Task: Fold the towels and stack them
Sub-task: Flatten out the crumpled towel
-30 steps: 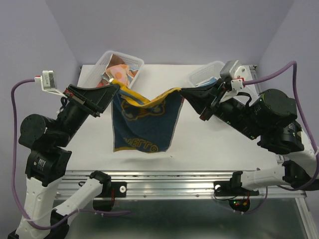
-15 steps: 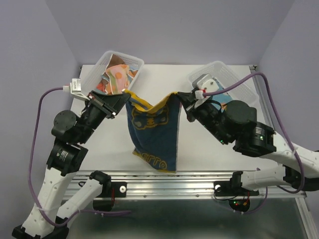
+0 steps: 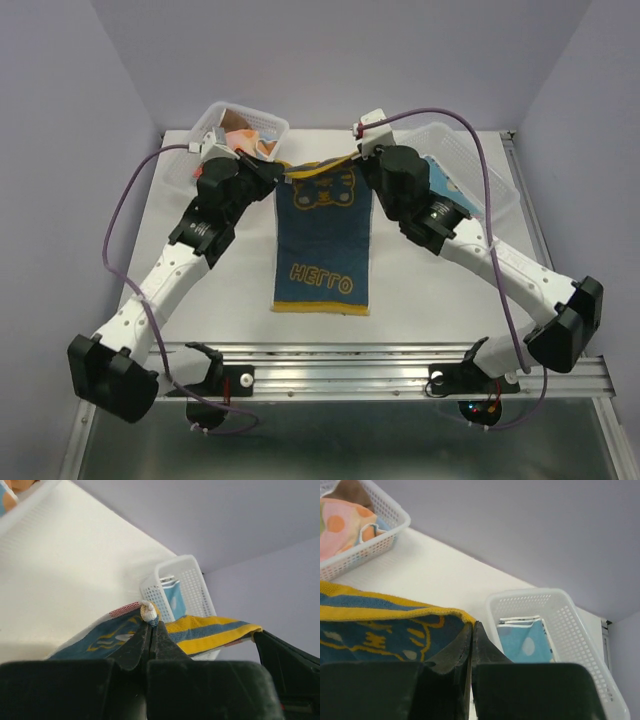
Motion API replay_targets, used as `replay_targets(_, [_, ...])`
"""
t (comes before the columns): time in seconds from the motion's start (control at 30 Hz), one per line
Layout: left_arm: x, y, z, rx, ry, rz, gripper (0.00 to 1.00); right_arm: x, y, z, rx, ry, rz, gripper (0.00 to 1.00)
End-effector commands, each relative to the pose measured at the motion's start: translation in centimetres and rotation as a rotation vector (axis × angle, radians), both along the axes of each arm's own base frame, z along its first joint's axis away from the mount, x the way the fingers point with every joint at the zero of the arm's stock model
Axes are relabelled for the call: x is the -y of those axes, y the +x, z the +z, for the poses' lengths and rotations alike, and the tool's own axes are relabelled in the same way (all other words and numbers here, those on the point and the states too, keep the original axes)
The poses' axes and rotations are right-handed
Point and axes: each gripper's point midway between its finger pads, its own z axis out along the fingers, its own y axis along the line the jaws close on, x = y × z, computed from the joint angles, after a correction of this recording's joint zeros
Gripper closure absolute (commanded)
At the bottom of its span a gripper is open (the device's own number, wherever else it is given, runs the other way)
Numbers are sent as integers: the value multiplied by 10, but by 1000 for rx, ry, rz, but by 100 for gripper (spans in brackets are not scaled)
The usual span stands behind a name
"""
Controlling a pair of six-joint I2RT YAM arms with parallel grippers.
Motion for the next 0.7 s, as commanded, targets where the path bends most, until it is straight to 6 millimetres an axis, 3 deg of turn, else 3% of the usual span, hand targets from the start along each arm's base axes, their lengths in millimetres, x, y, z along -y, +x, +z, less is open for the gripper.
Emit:
replay_targets(0.0, [-1,47,19,96,51,54,100,-2,39,-6,34,69,13,99])
replay_targets(0.2, [-6,101,0,75,95,77,100,3,95,-38,-9,45,21,99])
replay_targets(0.27, [-10,122,-13,46,114,82,100,1,115,-65,-50,15,30,99])
replay_targets(0.3, [-8,133,-33,6,139,71,100,7,125,-65,-53,15,16,99])
replay_targets(0.33, [-8,140,-30,12,137,54,100,3,134,-84,-85,-9,26,99])
replay_targets(0.37, [-4,144,-35,0,138,27,100,8,142,-89,-85,-14,21,99])
replay_targets(0.47, [3,159,-66,-60,146,-18,100,5,157,-105,-92,-60,51,99])
replay_targets(0.67, [4,159,-80,-88,149,-42,100,-4,157,-135,-183,-108,119,99])
